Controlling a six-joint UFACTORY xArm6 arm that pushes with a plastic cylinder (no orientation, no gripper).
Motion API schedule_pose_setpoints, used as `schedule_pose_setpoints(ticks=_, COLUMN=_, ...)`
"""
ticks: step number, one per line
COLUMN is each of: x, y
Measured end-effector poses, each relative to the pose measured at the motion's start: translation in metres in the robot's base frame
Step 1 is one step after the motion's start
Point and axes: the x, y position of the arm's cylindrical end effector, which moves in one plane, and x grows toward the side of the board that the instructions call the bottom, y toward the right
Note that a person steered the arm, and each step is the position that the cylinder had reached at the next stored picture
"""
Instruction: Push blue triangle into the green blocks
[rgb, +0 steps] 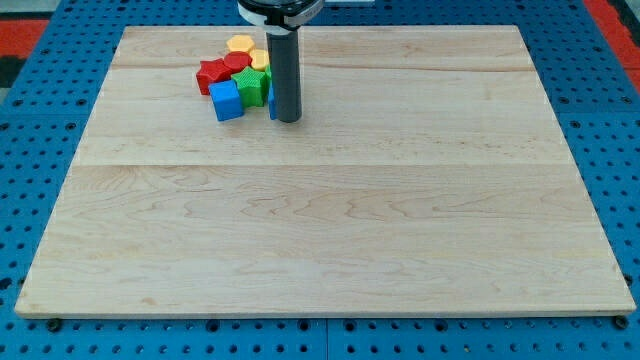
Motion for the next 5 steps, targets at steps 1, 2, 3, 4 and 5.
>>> schedule_pose_setpoints(ticks=1, x=-0.004, y=0.011)
schedule_pose_setpoints(ticks=2, x=-0.008, y=0.092)
schedule_pose_setpoints(ticks=3, x=-0.056, y=0.165)
schedule_pose_setpoints(ticks=4, x=-0.118, y=0.193)
schedule_pose_setpoints(ticks=5, x=-0.174, y=0.183)
